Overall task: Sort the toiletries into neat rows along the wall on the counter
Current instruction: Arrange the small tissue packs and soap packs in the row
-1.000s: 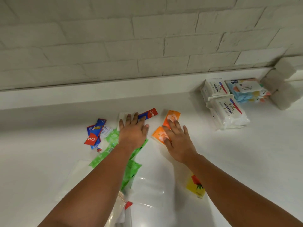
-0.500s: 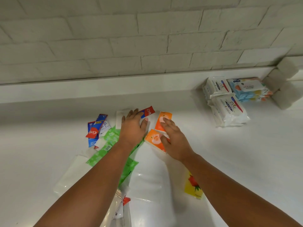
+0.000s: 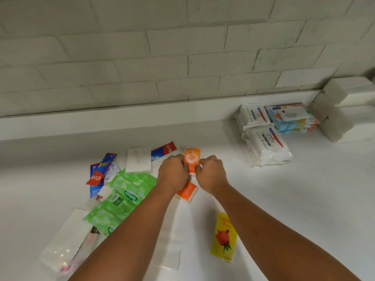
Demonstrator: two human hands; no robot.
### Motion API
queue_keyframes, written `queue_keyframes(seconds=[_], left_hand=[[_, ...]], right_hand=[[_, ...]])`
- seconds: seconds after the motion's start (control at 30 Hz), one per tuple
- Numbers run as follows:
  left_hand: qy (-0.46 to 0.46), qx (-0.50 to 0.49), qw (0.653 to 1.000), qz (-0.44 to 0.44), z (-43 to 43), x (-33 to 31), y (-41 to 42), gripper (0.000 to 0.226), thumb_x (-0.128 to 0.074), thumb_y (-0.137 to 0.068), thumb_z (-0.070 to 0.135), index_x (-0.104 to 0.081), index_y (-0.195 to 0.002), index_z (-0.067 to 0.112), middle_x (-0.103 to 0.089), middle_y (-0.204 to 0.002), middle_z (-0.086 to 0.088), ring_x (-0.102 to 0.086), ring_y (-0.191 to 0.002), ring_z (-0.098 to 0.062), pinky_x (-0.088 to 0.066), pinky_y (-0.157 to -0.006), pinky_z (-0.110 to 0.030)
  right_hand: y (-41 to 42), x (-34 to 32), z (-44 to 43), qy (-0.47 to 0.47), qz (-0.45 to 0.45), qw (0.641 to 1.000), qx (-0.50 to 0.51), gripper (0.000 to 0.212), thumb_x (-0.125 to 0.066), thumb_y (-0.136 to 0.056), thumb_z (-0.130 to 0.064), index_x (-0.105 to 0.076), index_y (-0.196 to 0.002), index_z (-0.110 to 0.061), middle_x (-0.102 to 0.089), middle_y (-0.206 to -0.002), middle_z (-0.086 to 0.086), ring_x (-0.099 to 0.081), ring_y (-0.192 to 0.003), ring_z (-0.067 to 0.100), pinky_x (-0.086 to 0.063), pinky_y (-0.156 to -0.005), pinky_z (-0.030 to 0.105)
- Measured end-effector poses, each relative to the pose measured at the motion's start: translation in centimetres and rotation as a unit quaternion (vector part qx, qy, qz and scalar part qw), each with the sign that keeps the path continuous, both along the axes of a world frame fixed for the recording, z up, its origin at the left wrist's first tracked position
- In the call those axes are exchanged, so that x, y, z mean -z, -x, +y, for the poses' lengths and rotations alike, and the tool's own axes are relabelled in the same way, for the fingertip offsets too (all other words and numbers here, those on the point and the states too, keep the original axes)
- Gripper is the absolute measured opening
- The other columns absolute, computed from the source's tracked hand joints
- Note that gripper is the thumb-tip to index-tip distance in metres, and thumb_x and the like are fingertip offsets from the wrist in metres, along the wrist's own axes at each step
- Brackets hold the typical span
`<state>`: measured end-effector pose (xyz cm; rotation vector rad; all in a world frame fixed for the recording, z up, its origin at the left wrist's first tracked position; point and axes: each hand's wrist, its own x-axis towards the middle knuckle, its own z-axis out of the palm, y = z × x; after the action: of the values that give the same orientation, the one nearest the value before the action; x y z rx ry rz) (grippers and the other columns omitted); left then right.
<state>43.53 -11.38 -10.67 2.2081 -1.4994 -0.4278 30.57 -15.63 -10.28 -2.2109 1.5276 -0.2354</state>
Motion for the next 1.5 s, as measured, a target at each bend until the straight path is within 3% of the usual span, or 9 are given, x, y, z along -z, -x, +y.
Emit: queue_keyframes(seconds=[0.1,0.3,0.43,0.63,0.9,1.1,1.27,1.4,1.5], left_hand=[[0.022,-0.022,0.999,0.039,-0.7,0.1,1.3,0.017,-0.054,-0.093,0.02,-0.069,-0.1,0.016,-0.071,-0.089,-0.006,-0.064,-0.083,-0.027,-0.053,-0.074,-0.04],[0.088,-0.084,0.978,0.17,-2.8,-0.5,4.8,0.024,-0.062,-0.089,0.01,-0.072,-0.109,0.019,-0.071,-0.097,0.004,-0.061,-0.088,-0.011,-0.042,-0.077,-0.021],[0.104,-0.108,0.953,0.262,-5.6,-0.2,6.0,0.022,-0.071,-0.087,0.016,-0.071,-0.108,0.022,-0.072,-0.102,0.007,-0.065,-0.097,-0.01,-0.049,-0.084,-0.022],[0.086,-0.1,0.954,0.269,-11.5,-0.6,6.4,0.02,-0.073,-0.081,0.019,-0.075,-0.1,0.024,-0.075,-0.097,0.008,-0.069,-0.093,-0.011,-0.056,-0.088,-0.033],[0.07,-0.105,0.96,0.248,-14.9,0.1,7.4,0.013,-0.066,-0.083,0.017,-0.078,-0.088,0.018,-0.076,-0.084,0.0,-0.071,-0.083,-0.019,-0.058,-0.082,-0.037],[0.064,-0.114,0.966,0.221,-16.1,0.8,7.5,0.016,-0.061,-0.085,0.017,-0.077,-0.082,0.017,-0.073,-0.077,-0.002,-0.069,-0.078,-0.022,-0.059,-0.077,-0.04],[0.068,-0.093,0.977,0.181,-16.6,0.7,7.7,0.014,-0.063,-0.087,0.019,-0.076,-0.083,0.017,-0.072,-0.077,-0.001,-0.068,-0.078,-0.021,-0.055,-0.073,-0.033],[0.071,-0.1,0.974,0.193,-17.0,0.5,7.8,0.018,-0.061,-0.088,0.015,-0.077,-0.082,0.017,-0.072,-0.077,0.0,-0.068,-0.077,-0.02,-0.059,-0.077,-0.039],[0.077,-0.096,0.974,0.19,-17.1,0.4,7.7,0.018,-0.06,-0.087,0.014,-0.078,-0.084,0.017,-0.073,-0.079,-0.001,-0.068,-0.079,-0.02,-0.059,-0.079,-0.04]], right_hand=[[0.4,0.4,-0.9,-0.039,-0.075,0.995,0.045,0.024,-0.046,-0.091,-0.028,-0.064,-0.097,-0.014,-0.063,-0.095,0.01,-0.06,-0.09,0.03,-0.052,-0.081,0.042],[2.1,-0.1,-3.3,-0.092,-0.256,0.952,0.142,0.024,-0.056,-0.087,-0.014,-0.064,-0.108,-0.02,-0.071,-0.097,0.001,-0.065,-0.088,0.022,-0.054,-0.081,0.036],[3.4,-0.2,-5.6,-0.093,-0.311,0.932,0.16,0.025,-0.054,-0.089,-0.007,-0.066,-0.109,-0.015,-0.07,-0.098,0.003,-0.064,-0.089,0.02,-0.051,-0.079,0.03],[3.5,-0.7,-9.6,-0.025,-0.277,0.95,0.145,0.023,-0.043,-0.086,-0.007,-0.061,-0.098,-0.012,-0.065,-0.098,0.011,-0.062,-0.086,0.027,-0.049,-0.071,0.033],[3.6,-0.5,-12.4,-0.09,-0.35,0.919,0.16,0.019,-0.038,-0.091,0.001,-0.057,-0.093,-0.002,-0.059,-0.081,0.002,-0.053,-0.073,0.013,-0.04,-0.052,0.009],[3.8,0.0,-13.2,-0.092,-0.346,0.924,0.136,0.024,-0.039,-0.087,-0.008,-0.061,-0.096,-0.011,-0.067,-0.09,0.008,-0.064,-0.084,0.02,-0.051,-0.071,0.028],[4.1,0.2,-13.8,-0.13,-0.381,0.905,0.14,0.024,-0.037,-0.093,-0.004,-0.06,-0.098,-0.004,-0.067,-0.094,0.013,-0.061,-0.081,0.018,-0.047,-0.064,0.018],[4.0,0.2,-14.1,-0.141,-0.364,0.912,0.126,0.026,-0.038,-0.09,-0.006,-0.061,-0.102,-0.011,-0.068,-0.095,0.009,-0.066,-0.09,0.024,-0.053,-0.076,0.031],[4.1,-0.4,-14.4,-0.14,-0.357,0.917,0.109,0.028,-0.036,-0.089,0.0,-0.057,-0.107,0.0,-0.065,-0.094,0.008,-0.061,-0.082,0.02,-0.051,-0.07,0.02]])
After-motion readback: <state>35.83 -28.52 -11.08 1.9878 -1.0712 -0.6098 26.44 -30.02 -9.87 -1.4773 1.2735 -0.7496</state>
